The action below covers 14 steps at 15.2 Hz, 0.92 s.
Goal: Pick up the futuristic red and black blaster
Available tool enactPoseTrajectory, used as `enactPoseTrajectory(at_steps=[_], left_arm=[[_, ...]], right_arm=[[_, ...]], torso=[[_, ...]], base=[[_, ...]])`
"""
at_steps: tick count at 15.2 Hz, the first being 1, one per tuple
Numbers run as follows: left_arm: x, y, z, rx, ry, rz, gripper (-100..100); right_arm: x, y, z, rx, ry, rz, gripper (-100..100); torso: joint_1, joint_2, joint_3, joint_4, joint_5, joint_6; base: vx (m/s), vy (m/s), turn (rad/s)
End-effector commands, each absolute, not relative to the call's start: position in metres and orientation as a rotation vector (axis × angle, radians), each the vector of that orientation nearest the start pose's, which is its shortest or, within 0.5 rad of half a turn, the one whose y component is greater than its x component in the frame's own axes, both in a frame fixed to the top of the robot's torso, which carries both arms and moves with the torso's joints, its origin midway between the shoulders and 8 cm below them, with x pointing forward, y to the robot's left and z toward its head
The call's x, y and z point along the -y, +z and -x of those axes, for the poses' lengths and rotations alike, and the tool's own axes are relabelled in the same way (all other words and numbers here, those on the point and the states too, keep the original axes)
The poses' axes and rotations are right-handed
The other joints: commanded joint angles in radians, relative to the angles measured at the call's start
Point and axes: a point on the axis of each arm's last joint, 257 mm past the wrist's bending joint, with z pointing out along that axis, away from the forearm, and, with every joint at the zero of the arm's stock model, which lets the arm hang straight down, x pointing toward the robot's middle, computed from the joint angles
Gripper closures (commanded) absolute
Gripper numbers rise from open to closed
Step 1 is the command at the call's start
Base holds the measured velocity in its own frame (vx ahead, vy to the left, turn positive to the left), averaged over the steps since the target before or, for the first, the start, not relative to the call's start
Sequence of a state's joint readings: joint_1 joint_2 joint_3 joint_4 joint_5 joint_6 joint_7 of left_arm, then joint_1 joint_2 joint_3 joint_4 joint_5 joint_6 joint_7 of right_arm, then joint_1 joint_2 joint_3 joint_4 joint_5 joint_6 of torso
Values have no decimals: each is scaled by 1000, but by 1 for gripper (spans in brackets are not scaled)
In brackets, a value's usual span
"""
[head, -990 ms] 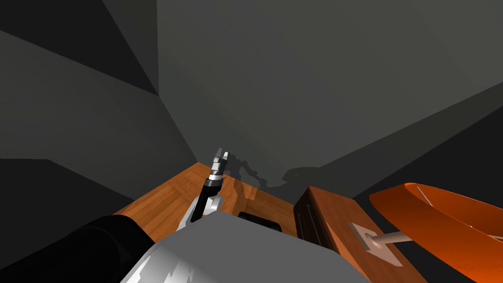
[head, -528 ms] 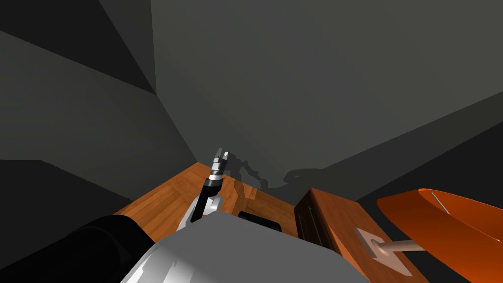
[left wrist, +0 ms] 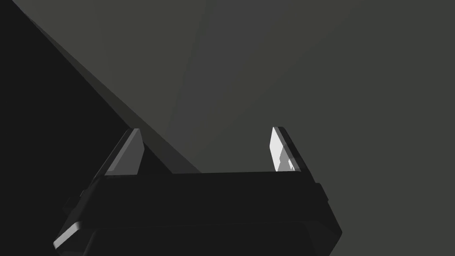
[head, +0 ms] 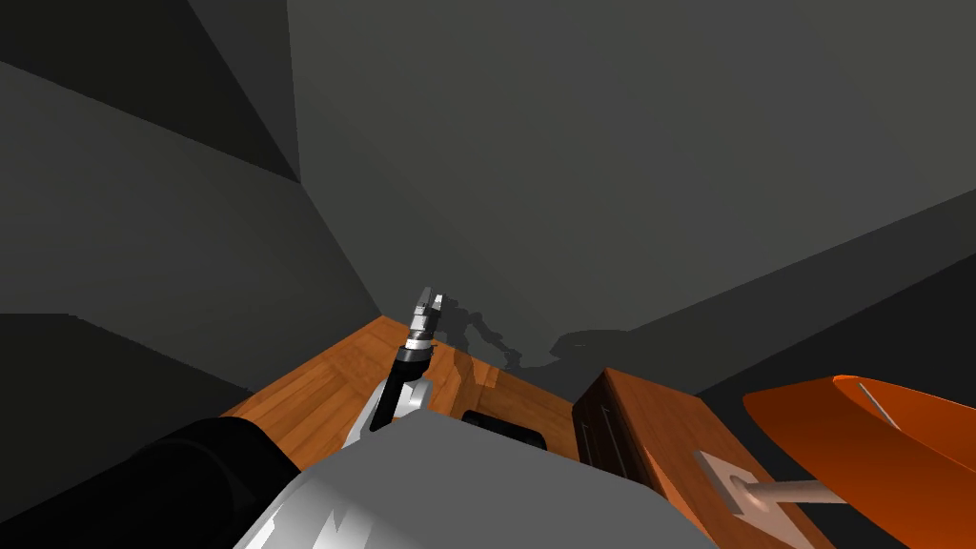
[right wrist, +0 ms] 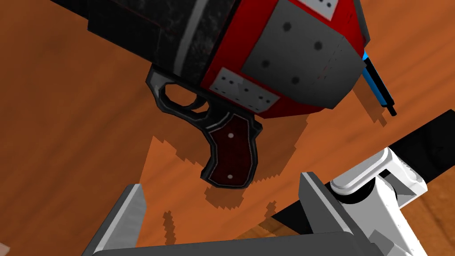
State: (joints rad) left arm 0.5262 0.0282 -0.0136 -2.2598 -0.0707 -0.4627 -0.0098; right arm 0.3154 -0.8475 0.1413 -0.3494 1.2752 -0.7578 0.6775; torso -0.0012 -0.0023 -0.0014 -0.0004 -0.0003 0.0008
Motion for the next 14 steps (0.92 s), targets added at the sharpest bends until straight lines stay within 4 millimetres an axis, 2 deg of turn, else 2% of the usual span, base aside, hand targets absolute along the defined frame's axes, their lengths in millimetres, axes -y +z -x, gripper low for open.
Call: enactPoseTrajectory(at_steps=[1,2,3,5,6,7,11,12,14], left_arm=[[-269,-2,-354,-736,-1234,655,0],[-269,-2,-354,-736,-1235,655,0],[-269,-2,-354,-736,-1235,655,0],[-269,-2,-354,-736,-1234,655,0],[-269,-2,-354,-736,-1234,655,0],[-269,-2,-354,-736,-1234,655,0],[-269,-2,-354,-736,-1235,655,0],[-269,-2,-354,-736,-1234,655,0],[-269,-2,-354,-736,-1234,656,0]], right_arm=[[599,-552,49,-2907,-44,1064,-100],[597,-552,41,-2888,-43,1076,-100],[599,-552,47,-2902,-44,1068,-100],[587,-563,49,-2910,-46,1051,-100],[591,-559,48,-2905,-40,1059,-100],[591,-560,48,-2906,-43,1060,100],[590,-560,49,-2906,-40,1061,100],[602,-549,49,-2907,-43,1067,100],[606,-544,49,-2905,-42,1072,100]], torso=[[0,0,0,0,0,0],[-1,1,1,0,0,0],[-3,2,1,1,-1,-1],[-4,2,1,1,-1,0],[-5,3,2,1,-1,0],[-4,3,2,1,-1,0],[-2,2,1,1,0,0],[-2,2,1,1,0,0],[2,1,0,0,1,1]], base=[[-11,-30,54],[-24,-57,58],[-17,-50,39],[-22,-64,54],[-17,-39,23],[-5,-15,3],[-1,-1,-3],[8,41,-66],[30,80,-81]])
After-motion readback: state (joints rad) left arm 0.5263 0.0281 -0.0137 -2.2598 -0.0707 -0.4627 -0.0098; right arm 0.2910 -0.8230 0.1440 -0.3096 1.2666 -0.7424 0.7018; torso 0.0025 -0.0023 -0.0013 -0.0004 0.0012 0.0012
